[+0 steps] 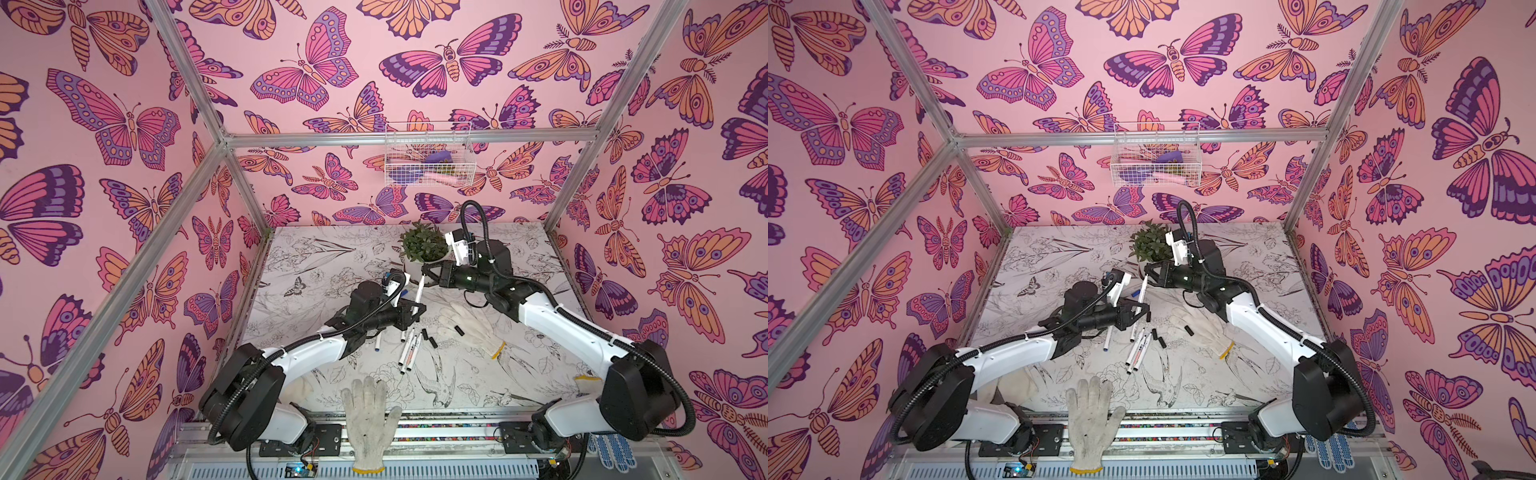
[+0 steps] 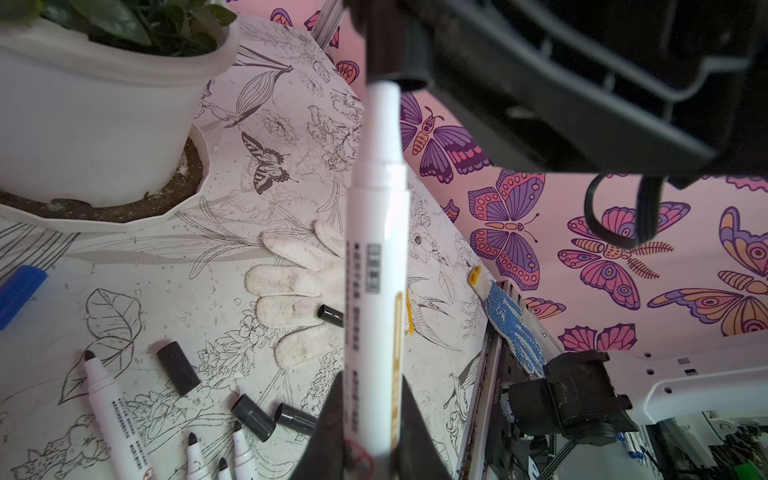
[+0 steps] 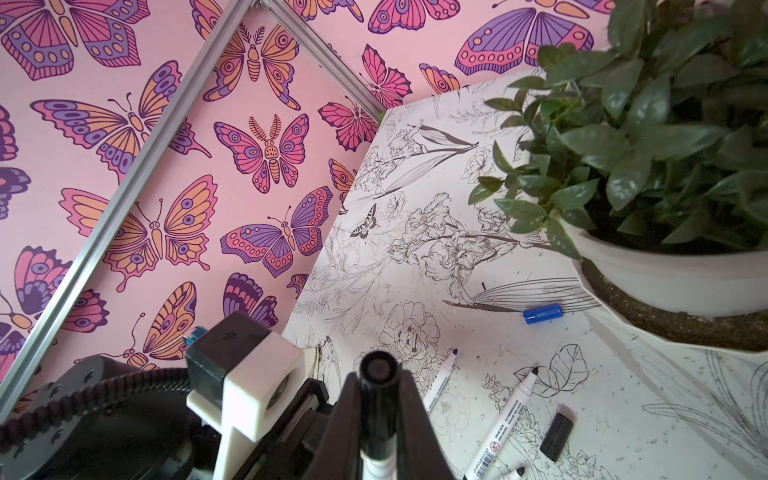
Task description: Insert the pens into the pen caps
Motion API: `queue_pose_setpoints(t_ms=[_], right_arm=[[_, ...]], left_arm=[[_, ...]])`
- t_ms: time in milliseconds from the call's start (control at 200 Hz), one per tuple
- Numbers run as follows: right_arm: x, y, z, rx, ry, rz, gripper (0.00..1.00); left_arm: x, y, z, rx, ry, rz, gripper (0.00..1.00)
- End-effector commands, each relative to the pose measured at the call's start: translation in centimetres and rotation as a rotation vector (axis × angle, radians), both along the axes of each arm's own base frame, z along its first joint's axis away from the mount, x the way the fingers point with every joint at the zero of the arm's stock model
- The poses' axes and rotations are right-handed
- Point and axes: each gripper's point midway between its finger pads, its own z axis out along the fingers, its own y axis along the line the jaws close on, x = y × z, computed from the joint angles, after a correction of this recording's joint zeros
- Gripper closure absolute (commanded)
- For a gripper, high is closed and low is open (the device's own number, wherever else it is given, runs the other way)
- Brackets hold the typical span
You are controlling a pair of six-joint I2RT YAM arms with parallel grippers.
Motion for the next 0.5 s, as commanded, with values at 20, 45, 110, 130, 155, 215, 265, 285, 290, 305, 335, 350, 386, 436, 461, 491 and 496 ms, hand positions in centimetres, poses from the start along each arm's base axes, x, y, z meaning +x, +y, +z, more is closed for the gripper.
queue_pose_setpoints(t_ms=[20,45,110,130,155,215,265,285,290,305,335,350,386,436,461,491,496], right_arm=[[-2.5,0.7,-1.4,-0.055,0.048,0.112,1.0],[-2.7,0.8,-1.4,-0.052,0.051,0.129,1.0],[-3.0,0.9,-1.4,-0.047,0.057,0.145,1.0],[-3.1,1.0,-1.3,-0.041,0.054,0.151,1.0],[-3.3,1.1,-1.3,-0.033,0.053,0.161,1.0],[-3.8,1.6,-0.8,0.002,0.054,0.2,1.0],[-4.0,2.0,-0.4,0.028,0.062,0.226,1.0],[-4.0,2.0,-0.4,0.031,0.064,0.228,1.0],[-4.0,2.0,-0.4,0.032,0.063,0.227,1.0],[-4.0,2.0,-0.4,0.033,0.066,0.225,1.0],[-3.9,2.1,-0.4,0.037,0.068,0.223,1.0],[-3.8,2.1,-0.3,0.04,0.067,0.224,1.0],[-3.9,2.2,-0.3,0.046,0.07,0.231,1.0],[-4.0,2.2,-0.3,0.054,0.075,0.239,1.0],[-4.1,2.3,-0.2,0.057,0.074,0.244,1.0],[-4.2,2.2,-0.1,0.06,0.071,0.25,1.0],[-4.2,2.2,-0.1,0.06,0.07,0.25,1.0]], left_arm=[[2.2,-0.6,5.1,-0.112,-0.126,0.039,1.0],[2.2,-0.7,5.0,-0.11,-0.122,0.037,1.0],[2.2,-0.8,4.9,-0.111,-0.114,0.033,1.0],[2.3,-0.8,4.8,-0.11,-0.113,0.033,1.0],[2.3,-0.8,4.9,-0.111,-0.115,0.034,1.0],[2.3,-0.8,4.7,-0.107,-0.113,0.039,1.0],[2.4,-0.8,4.6,-0.105,-0.11,0.04,1.0],[2.3,-0.8,4.5,-0.104,-0.11,0.037,1.0],[2.4,-0.8,4.5,-0.104,-0.111,0.038,1.0],[2.3,-0.9,4.5,-0.104,-0.112,0.035,1.0],[2.3,-0.9,4.4,-0.102,-0.111,0.038,1.0],[2.4,-0.9,4.3,-0.1,-0.109,0.041,1.0],[2.4,-0.9,4.0,-0.097,-0.102,0.044,1.0],[2.3,-0.8,4.1,-0.096,-0.106,0.047,1.0],[2.3,-0.8,4.1,-0.095,-0.107,0.05,1.0],[2.3,-0.7,4.1,-0.093,-0.11,0.052,1.0],[2.3,-0.7,4.1,-0.093,-0.11,0.052,1.0]])
